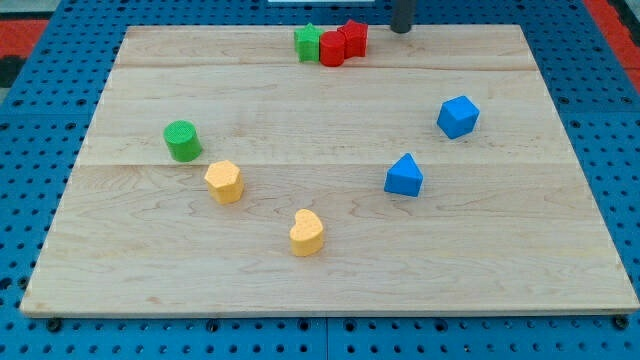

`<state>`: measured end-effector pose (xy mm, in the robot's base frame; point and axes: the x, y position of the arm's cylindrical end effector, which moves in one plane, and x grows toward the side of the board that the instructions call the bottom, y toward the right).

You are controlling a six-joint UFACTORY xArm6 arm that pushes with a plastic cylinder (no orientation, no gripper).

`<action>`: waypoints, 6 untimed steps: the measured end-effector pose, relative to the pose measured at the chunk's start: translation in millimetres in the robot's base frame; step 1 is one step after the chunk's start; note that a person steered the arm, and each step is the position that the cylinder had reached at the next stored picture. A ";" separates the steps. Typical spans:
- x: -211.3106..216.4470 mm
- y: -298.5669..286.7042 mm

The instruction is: Separate the green star from the red blocks

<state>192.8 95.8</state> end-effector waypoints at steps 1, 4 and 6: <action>4.6 -52.1; 64.7 -115.9; 28.9 -107.5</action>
